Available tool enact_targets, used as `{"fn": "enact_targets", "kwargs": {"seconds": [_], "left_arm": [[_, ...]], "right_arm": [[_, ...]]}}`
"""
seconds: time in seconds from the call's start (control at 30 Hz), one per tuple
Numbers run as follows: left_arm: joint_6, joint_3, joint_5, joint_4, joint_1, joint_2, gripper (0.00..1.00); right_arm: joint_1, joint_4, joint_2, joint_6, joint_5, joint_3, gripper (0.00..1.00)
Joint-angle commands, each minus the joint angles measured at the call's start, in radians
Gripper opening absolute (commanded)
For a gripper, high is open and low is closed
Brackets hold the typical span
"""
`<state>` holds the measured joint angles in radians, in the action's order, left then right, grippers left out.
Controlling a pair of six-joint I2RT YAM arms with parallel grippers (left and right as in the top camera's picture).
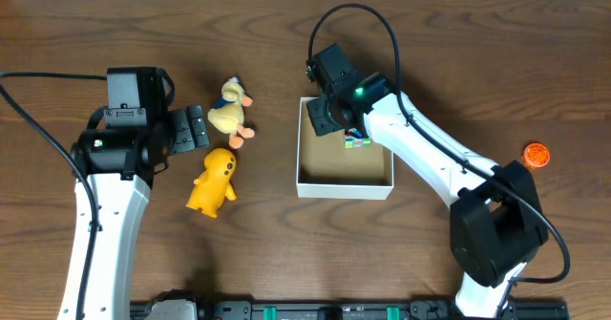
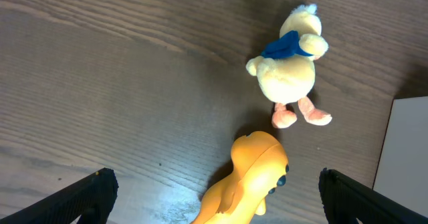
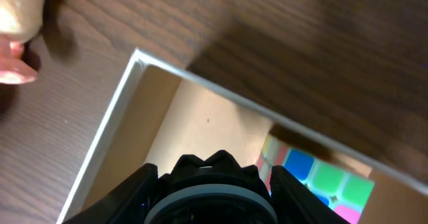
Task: Pack container
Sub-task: 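Lower the black part into the box beside the cube and release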
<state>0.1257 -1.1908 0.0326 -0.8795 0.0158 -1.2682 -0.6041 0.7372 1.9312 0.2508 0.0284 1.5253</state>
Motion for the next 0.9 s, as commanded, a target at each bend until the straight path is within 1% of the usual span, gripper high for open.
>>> {"fn": "enact_targets", "kwargs": {"seconds": [0.0, 0.17, 0.33, 0.57, 0.7, 0.87], "left_arm": [[-0.017, -0.021, 0.001, -0.003, -0.003, -0.005, 0.98], [-0.016, -0.021, -0.011, -0.004, -0.006, -0.006, 0.98], [-0.017, -0.017, -0.166, -0.006, -0.007, -0.006, 0.98], [-0.018, 0.006, -0.168, -0.016, -0.007, -0.012, 0.98], [-0.018, 0.006, -0.168, -0.014, -0.007, -0.014, 0.98], [-0.051, 0.006, -0.172, -0.014, -0.007, -0.014, 0.98]], "right_arm": [[-0.006, -0.001, 0.039, -0.021, 0.004, 0.012, 0.02], [-0.002, 0.000, 0.081, -0.019, 0.004, 0.011, 0.01], [0.002, -0.003, 0.084, -0.020, 0.005, 0.011, 0.01], [0.005, 0.000, 0.084, -0.015, 0.012, 0.011, 0.01], [0.009, 0.018, 0.084, 0.033, 0.058, 0.010, 0.01], [0.019, 0.028, 0.084, 0.050, 0.064, 0.008, 0.02]]}}
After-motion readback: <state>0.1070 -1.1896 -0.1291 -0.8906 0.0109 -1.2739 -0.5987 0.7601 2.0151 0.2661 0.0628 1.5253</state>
